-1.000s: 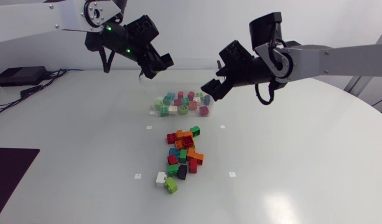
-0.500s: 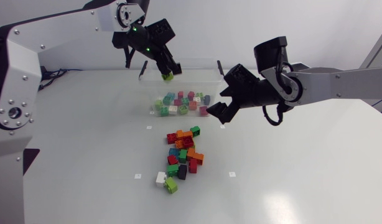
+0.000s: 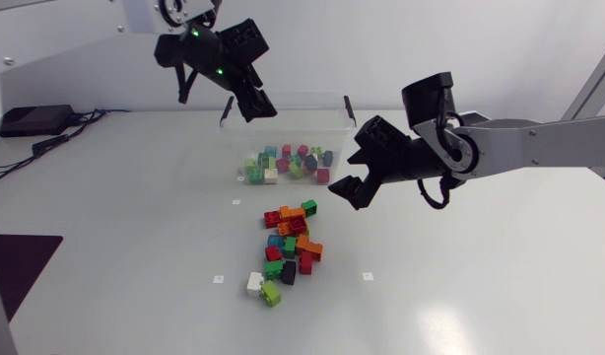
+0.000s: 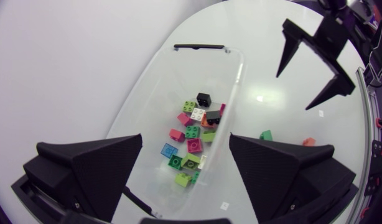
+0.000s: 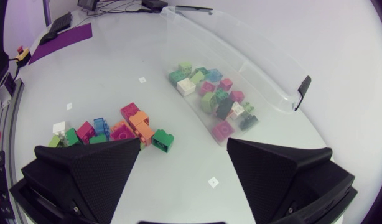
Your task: Place the duplo bricks in the container
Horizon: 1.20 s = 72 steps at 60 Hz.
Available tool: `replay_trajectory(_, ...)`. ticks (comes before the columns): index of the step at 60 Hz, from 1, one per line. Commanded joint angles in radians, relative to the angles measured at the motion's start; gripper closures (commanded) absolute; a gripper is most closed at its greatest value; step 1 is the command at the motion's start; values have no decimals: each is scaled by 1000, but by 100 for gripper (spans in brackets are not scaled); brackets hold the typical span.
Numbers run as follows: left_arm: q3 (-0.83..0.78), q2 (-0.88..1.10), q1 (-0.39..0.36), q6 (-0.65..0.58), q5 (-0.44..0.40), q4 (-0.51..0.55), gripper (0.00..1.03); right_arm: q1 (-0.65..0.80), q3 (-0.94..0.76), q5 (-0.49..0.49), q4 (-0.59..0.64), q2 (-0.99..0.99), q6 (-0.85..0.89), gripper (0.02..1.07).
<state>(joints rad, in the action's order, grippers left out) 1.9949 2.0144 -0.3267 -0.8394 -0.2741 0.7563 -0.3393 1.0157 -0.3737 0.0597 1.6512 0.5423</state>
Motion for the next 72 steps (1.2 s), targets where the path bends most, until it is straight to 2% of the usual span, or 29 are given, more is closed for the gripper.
replay_trajectory(1,-119,-120,-5,-30,-10,2,4,-4,-11,-4,0,58,30,7)
replay_trajectory(18,-452,-345,-17,-107,-25,2,4,-35,-25,-30,88,81,113,10)
replay_trajectory(35,-765,-447,-18,-187,-33,2,4,-92,-78,-27,147,85,173,13)
replay_trajectory(50,-917,-448,-34,-219,-37,-8,4,-125,-75,-7,160,124,177,16)
replay_trajectory(57,-973,-441,-64,-233,-37,-18,4,-145,-51,4,164,162,177,17)
replay_trajectory(72,-1044,-405,-135,-236,-37,-54,4,-162,-5,7,172,237,180,37)
